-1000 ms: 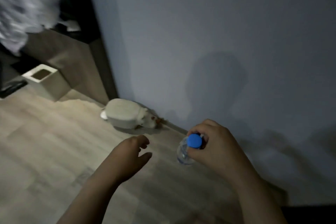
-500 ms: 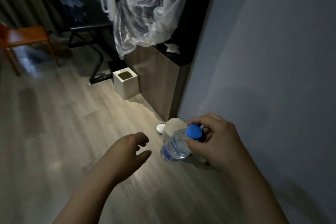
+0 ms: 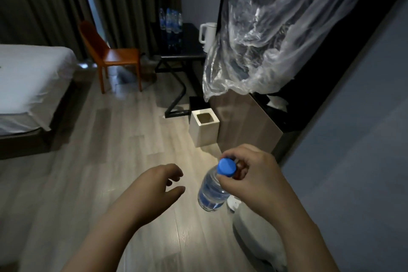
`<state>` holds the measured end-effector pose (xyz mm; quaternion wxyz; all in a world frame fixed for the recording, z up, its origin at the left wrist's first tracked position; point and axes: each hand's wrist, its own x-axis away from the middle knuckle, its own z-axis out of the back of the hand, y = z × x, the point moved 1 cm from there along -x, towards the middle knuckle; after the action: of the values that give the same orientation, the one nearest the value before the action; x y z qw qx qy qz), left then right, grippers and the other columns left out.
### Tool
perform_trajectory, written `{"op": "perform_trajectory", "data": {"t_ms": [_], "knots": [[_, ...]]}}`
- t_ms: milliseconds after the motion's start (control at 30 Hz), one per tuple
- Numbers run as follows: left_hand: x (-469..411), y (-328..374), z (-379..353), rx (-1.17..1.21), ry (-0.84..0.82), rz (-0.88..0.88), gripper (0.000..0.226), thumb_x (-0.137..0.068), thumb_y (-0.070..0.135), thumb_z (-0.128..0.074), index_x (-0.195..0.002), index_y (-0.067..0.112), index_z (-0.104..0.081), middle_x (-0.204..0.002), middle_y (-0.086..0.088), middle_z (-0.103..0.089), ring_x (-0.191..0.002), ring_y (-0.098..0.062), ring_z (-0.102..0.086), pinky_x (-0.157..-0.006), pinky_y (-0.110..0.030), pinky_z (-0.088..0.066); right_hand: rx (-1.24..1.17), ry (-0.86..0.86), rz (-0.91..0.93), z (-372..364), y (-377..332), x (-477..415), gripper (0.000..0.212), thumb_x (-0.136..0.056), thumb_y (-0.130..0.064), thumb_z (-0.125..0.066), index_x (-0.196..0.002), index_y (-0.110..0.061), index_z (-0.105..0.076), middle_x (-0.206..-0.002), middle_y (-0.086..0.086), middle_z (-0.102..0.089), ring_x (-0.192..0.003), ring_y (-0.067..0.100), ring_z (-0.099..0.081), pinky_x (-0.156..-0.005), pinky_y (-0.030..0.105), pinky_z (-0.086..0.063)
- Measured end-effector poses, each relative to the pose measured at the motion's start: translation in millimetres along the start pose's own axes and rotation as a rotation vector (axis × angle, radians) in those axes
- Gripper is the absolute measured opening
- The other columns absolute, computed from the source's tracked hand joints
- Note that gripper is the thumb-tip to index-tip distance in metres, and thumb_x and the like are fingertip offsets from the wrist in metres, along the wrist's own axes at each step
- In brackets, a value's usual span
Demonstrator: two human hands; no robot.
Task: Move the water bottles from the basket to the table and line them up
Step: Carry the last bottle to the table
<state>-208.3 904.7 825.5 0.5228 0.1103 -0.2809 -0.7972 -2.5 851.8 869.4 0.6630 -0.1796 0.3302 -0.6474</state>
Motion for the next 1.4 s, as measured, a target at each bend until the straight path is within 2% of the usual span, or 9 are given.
{"op": "perform_trajectory", "data": {"t_ms": [167, 367, 733, 967, 1100, 1400], "knots": [[-49, -26, 21, 0.023, 0.040, 0.073, 0.028, -0.089, 0.038, -0.058, -0.116, 0.031, -0.055, -0.111, 0.019, -0.059, -0.099, 0.003, -0.058, -0.086, -0.018, -0.050, 0.002, -0.068, 0.077, -13, 2, -81, 0.023, -0.066, -0.034, -0.070, -0.089, -0.032, -0.066, -0.086, -0.017, -0.058, -0.077, 0.001, -0.057, -0.063, 0.013, -0.045], [-117, -79, 59, 0.033, 0.063, 0.120, 0.028, -0.089, 0.038, -0.058, -0.116, 0.032, -0.055, -0.112, 0.019, -0.059, -0.099, 0.002, -0.057, -0.085, -0.016, -0.050, -0.002, -0.143, 0.107, -51, -3, -179, 0.022, -0.067, -0.029, -0.072, -0.087, -0.032, -0.066, -0.087, -0.018, -0.058, -0.079, 0.000, -0.057, -0.065, 0.016, -0.049], [-238, -209, 187, 0.037, 0.103, 0.142, 0.029, -0.090, 0.039, -0.056, -0.118, 0.032, -0.054, -0.114, 0.019, -0.058, -0.100, 0.003, -0.056, -0.081, -0.014, -0.045, 0.046, -0.186, 0.113, -149, -68, -361, 0.022, -0.065, -0.027, -0.069, -0.086, -0.032, -0.066, -0.087, -0.017, -0.058, -0.073, 0.001, -0.056, -0.061, 0.012, -0.042], [-295, -279, 240, 0.052, 0.128, 0.194, 0.030, -0.090, 0.039, -0.057, -0.119, 0.032, -0.053, -0.118, 0.016, -0.058, -0.103, -0.001, -0.056, -0.080, -0.013, -0.044, 0.061, -0.243, 0.139, -208, -99, -462, 0.022, -0.063, -0.030, -0.068, -0.085, -0.032, -0.066, -0.085, -0.016, -0.056, -0.072, -0.001, -0.055, -0.058, 0.012, -0.043], [-337, -316, 266, 0.057, 0.137, 0.225, 0.030, -0.090, 0.039, -0.057, -0.119, 0.033, -0.053, -0.118, 0.016, -0.058, -0.103, -0.001, -0.056, -0.082, -0.014, -0.045, 0.087, -0.284, 0.157, -240, -107, -522, 0.023, -0.064, -0.032, -0.069, -0.086, -0.033, -0.066, -0.085, -0.017, -0.056, -0.075, 0.002, -0.058, -0.061, 0.016, -0.049], [-467, -386, 352, 0.005, 0.159, 0.288, 0.031, -0.091, 0.038, -0.056, -0.120, 0.030, -0.053, -0.118, 0.015, -0.058, -0.105, -0.001, -0.056, -0.088, -0.017, -0.047, 0.081, -0.317, 0.190, -298, -118, -695, 0.022, -0.065, -0.033, -0.070, -0.087, -0.032, -0.066, -0.086, -0.016, -0.056, -0.076, 0.003, -0.059, -0.063, 0.016, -0.047]]}}
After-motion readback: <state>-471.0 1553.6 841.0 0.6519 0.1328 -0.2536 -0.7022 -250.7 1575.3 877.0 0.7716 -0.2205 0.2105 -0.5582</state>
